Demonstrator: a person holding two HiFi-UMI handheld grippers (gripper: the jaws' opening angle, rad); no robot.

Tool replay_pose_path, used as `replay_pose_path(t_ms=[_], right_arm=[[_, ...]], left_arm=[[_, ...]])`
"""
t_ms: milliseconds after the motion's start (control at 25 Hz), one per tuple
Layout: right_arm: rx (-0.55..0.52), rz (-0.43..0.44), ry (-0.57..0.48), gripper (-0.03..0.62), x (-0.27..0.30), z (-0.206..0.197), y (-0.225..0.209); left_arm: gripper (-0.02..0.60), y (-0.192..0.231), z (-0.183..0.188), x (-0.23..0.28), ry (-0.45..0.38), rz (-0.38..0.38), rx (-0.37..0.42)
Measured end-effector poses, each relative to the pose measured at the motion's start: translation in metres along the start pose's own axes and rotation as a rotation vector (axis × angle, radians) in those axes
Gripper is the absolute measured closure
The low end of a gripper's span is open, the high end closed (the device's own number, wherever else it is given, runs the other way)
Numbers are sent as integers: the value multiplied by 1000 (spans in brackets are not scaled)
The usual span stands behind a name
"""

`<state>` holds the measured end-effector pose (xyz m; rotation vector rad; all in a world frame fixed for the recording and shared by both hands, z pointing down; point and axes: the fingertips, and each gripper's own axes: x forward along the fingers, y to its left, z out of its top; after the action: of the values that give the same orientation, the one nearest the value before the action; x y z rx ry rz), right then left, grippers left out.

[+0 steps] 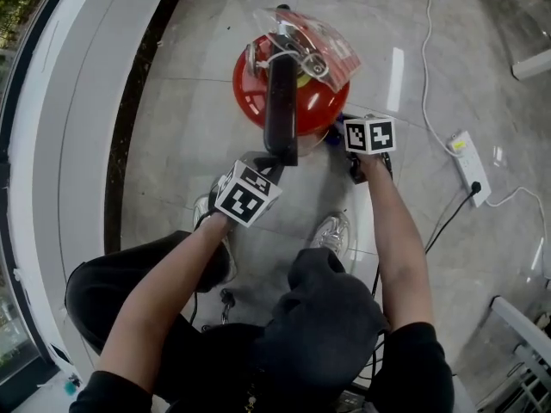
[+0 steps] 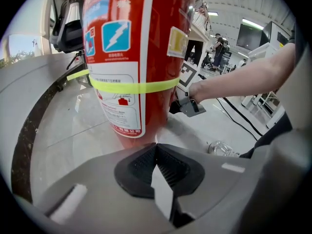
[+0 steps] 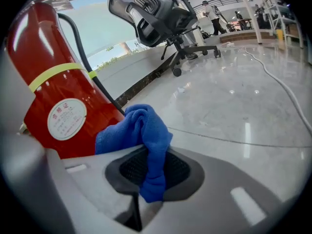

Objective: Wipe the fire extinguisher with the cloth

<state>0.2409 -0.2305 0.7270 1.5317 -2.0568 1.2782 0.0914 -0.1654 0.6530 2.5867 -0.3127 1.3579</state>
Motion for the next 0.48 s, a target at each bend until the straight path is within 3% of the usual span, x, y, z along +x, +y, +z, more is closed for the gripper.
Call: replay_pose_path(t_ms=[480], right_arm=[[52, 120, 42, 523, -31, -65, 52]], left_arm=[[576, -22, 9, -14, -18, 34, -20]])
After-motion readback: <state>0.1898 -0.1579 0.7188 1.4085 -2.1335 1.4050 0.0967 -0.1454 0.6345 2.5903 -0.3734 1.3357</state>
